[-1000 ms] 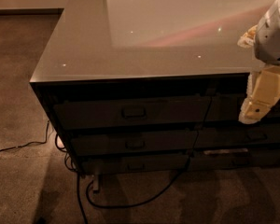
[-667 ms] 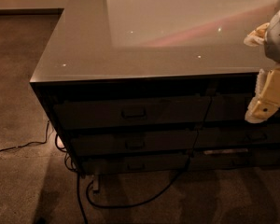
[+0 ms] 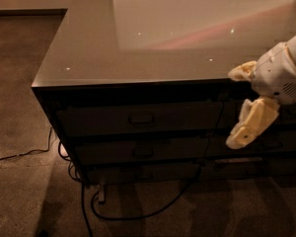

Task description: Open top drawer

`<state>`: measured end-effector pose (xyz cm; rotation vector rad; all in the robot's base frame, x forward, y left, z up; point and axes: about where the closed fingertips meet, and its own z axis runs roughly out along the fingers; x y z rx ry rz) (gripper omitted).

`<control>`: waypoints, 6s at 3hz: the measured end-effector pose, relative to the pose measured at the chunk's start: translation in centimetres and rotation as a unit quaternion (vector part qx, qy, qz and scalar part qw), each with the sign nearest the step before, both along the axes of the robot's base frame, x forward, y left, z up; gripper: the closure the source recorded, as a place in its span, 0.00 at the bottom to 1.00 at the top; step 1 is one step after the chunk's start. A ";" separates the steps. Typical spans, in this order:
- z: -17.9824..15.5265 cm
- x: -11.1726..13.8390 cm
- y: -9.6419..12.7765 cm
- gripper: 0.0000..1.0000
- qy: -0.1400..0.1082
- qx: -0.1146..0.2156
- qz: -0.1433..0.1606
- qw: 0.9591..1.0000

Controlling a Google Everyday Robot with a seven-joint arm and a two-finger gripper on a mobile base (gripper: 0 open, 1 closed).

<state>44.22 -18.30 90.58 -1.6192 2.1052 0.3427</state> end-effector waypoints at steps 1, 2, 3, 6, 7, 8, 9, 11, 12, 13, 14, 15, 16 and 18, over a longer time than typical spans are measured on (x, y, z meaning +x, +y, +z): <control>-2.3 0.2 3.6 0.00 0.013 0.051 0.025 0.998; -3.8 0.6 7.6 0.00 0.015 0.087 0.047 0.995; -5.9 0.4 11.2 0.00 0.010 0.120 0.066 0.990; -7.6 -0.8 12.4 0.00 0.021 0.094 0.060 0.994; -12.6 0.4 12.8 0.00 0.049 0.081 0.037 0.995; -16.0 3.2 13.3 0.00 0.052 0.058 0.026 0.997; -17.8 7.1 13.4 0.00 0.042 0.038 0.022 0.998; -18.9 14.7 14.0 0.00 0.032 0.030 0.014 0.999; -20.5 12.4 13.9 0.00 0.060 0.048 0.006 0.997; -21.7 12.2 13.2 0.00 0.070 0.056 -0.017 0.996; -22.5 13.7 11.7 0.00 0.065 0.053 -0.048 0.995; -22.7 15.3 10.5 0.00 0.054 0.051 -0.071 0.995; -21.9 16.8 9.6 0.00 0.041 0.053 -0.086 0.994; -22.6 19.3 11.2 0.00 0.028 0.051 -0.079 0.995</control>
Offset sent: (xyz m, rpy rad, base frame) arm 0.0112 0.1213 -0.0571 0.2641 0.0311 0.1386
